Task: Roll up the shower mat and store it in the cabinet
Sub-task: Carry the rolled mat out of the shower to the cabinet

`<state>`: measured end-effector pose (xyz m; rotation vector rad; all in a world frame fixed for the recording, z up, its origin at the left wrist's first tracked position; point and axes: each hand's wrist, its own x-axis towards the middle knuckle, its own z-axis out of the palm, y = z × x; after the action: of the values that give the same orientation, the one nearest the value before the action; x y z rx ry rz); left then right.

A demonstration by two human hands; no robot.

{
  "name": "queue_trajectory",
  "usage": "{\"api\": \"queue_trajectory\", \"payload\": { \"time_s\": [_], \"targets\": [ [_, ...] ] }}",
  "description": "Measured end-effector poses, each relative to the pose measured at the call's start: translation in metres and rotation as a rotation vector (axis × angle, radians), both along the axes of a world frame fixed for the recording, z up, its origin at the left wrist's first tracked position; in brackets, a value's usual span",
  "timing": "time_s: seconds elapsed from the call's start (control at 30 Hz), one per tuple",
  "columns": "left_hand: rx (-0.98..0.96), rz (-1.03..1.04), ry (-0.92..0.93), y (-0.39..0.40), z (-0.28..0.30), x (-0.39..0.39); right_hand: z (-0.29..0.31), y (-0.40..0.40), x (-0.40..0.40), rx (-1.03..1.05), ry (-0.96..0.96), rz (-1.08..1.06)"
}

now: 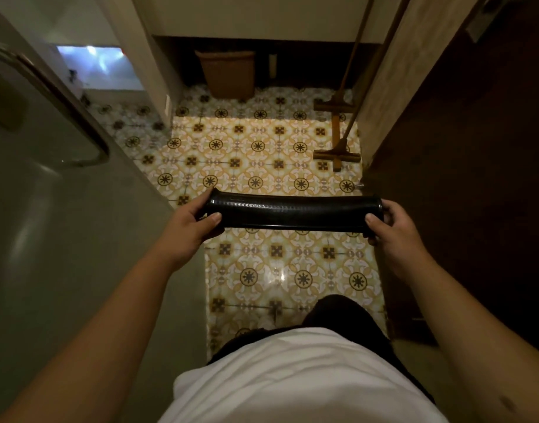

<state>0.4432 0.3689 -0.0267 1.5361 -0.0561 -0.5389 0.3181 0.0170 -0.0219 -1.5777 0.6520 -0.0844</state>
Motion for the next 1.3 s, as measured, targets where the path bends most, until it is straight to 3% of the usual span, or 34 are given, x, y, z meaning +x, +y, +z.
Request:
{"api": "queue_trajectory", "payload": {
  "time_s": [0.5,0.77,1.03,1.3],
  "targets": [
    [0.073,0.125,0.005,-0.086,0.000,0.146,-0.022,-0.106,0.193,0.035,0.021,0.125],
    [0.095,0.208,-0.001,-0.142,0.010,0.215,-0.004,-0.167,0.298,0.000,0.048,0.236],
    [0.109,0.243,0.032,-0.153,0.004,0.278,-0.012,-0.180,0.376,-0.003,0.115,0.286],
    [0.078,0.253,0.081,-0.134,-0.006,0.394,-0.025,-0.167,0.490,-0.009,0.106,0.296]
  ]
}}
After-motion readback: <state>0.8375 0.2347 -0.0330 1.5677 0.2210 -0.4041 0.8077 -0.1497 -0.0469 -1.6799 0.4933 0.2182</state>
